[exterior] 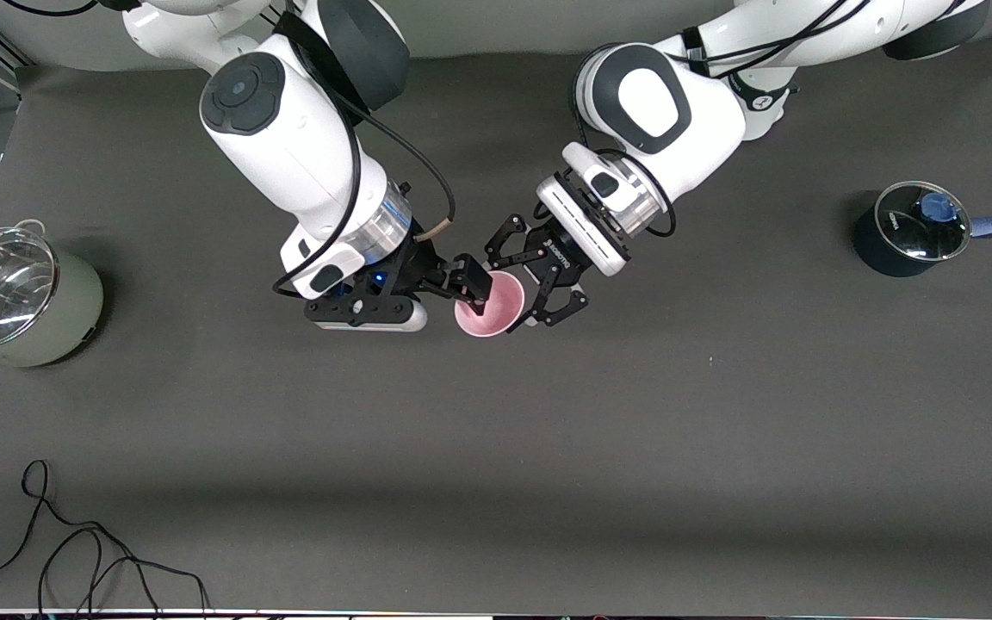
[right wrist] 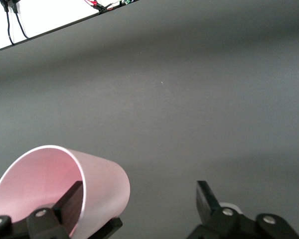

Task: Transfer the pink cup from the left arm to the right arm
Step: 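Grasp the cup rim with the right gripper beside the left gripper, then open the left gripper and release the cup to the right gripper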

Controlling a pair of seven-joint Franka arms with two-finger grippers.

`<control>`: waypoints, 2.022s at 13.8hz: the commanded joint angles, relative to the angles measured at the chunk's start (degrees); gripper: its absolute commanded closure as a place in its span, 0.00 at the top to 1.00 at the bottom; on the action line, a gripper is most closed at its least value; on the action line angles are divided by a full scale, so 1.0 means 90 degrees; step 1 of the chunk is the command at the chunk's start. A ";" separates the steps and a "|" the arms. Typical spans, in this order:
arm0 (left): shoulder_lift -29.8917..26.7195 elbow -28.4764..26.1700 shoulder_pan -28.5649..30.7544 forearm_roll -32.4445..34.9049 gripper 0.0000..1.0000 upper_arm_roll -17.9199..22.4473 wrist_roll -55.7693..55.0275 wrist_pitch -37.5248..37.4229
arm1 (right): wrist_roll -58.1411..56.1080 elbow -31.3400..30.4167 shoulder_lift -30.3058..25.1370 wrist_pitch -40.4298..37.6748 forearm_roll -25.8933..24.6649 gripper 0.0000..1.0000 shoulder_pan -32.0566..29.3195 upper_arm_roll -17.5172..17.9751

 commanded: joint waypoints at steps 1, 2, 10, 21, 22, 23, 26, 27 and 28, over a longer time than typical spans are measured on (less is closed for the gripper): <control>-0.0178 0.0052 -0.0019 -0.0129 0.51 0.0049 -0.0058 0.0033 | -0.0143 0.0187 0.0088 -0.0097 -0.0114 0.00 0.0030 -0.0050; -0.0178 0.0052 -0.0019 -0.0129 0.51 0.0049 -0.0058 0.0033 | -0.0143 0.0187 0.0088 -0.0107 -0.0114 0.00 0.0030 -0.0050; -0.0178 0.0052 -0.0028 -0.0129 0.92 0.0098 -0.0058 0.0033 | -0.0554 0.0177 0.0088 -0.0097 -0.0104 0.00 -0.0009 -0.0060; -0.0169 0.0092 0.0800 -0.0090 1.00 0.0215 -0.0262 0.0023 | -0.2708 0.0051 -0.0350 -0.1744 -0.0114 0.00 -0.1267 -0.0148; -0.0159 0.0092 0.0985 -0.0080 1.00 0.0225 -0.0292 0.0023 | -0.3108 0.0021 -0.0380 -0.1980 -0.0162 0.00 -0.1443 -0.0215; -0.0130 0.0072 0.1142 -0.0080 1.00 0.0245 -0.0302 0.0013 | -0.3557 -0.0153 -0.0429 -0.2060 -0.0163 0.00 -0.1522 -0.0429; -0.0110 -0.0064 0.1844 -0.0070 1.00 0.0255 -0.0302 -0.0113 | -0.4622 -0.0982 -0.0692 -0.1866 -0.0114 0.00 -0.1533 -0.1132; -0.0110 -0.0152 0.2088 -0.0070 1.00 0.0235 -0.0302 -0.0298 | -0.4906 -0.1227 -0.0751 -0.1691 -0.0124 0.00 -0.1533 -0.1318; -0.0110 -0.0278 0.2236 -0.0070 1.00 0.0225 -0.0302 -0.0367 | -0.5151 -0.1509 -0.0790 -0.1515 -0.0124 0.00 -0.1523 -0.1465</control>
